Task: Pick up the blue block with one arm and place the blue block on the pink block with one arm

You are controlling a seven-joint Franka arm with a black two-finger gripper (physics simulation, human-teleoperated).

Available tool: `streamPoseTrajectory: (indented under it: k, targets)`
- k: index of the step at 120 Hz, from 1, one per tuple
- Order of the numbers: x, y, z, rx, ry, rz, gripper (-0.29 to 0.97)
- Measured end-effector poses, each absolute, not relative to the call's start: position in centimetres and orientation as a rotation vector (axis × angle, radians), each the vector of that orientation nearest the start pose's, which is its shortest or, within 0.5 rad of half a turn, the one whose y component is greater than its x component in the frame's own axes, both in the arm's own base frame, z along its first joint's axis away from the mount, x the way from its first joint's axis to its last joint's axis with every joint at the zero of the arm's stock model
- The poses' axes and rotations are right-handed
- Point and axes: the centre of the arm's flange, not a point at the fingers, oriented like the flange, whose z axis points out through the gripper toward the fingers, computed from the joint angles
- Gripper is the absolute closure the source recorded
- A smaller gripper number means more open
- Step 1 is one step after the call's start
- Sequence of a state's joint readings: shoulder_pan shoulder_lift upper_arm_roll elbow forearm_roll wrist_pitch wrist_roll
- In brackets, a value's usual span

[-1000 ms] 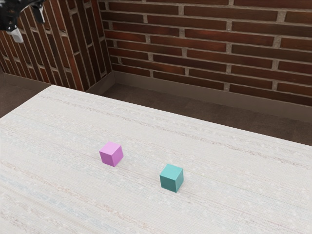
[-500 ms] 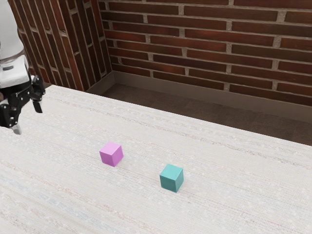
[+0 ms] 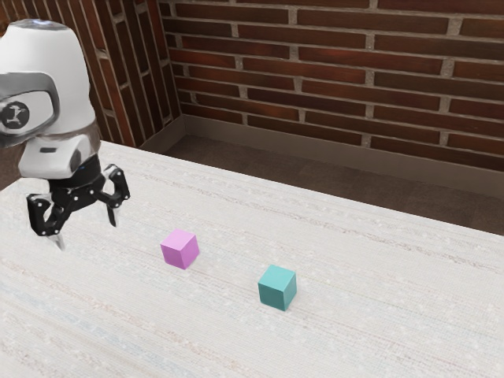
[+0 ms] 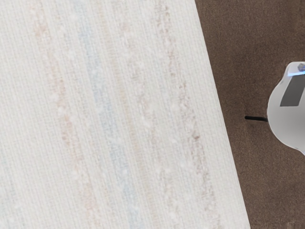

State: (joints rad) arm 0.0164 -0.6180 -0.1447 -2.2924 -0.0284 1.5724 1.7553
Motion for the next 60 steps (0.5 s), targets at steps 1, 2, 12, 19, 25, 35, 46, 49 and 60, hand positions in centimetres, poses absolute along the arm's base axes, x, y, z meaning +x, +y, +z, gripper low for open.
streamPoseTrajectory:
  k: [1,2,12,19,25,35,46,49,60]
  targets:
    - [35.1,-6.2,56.0,-1.883,2.561,0.184,0.0]
    - [35.3,-6.5,55.9,-1.856,2.581,0.186,0.0]
    - [37.3,-10.2,54.3,-1.565,2.767,0.197,0.0]
    - [38.2,-12.5,53.0,-1.377,2.869,0.196,0.0]
    - [39.2,-14.7,51.4,-1.216,2.953,0.194,0.0]
    - [41.1,-18.4,48.5,-0.946,3.07,0.173,0.0]
    - [43.3,-21.1,46.1,-0.708,3.148,0.111,0.0]
    - [43.7,-21.5,45.6,-0.657,3.159,0.093,0.0]
    - [45.2,-22.3,43.4,-0.501,3.185,0.034,0.0]
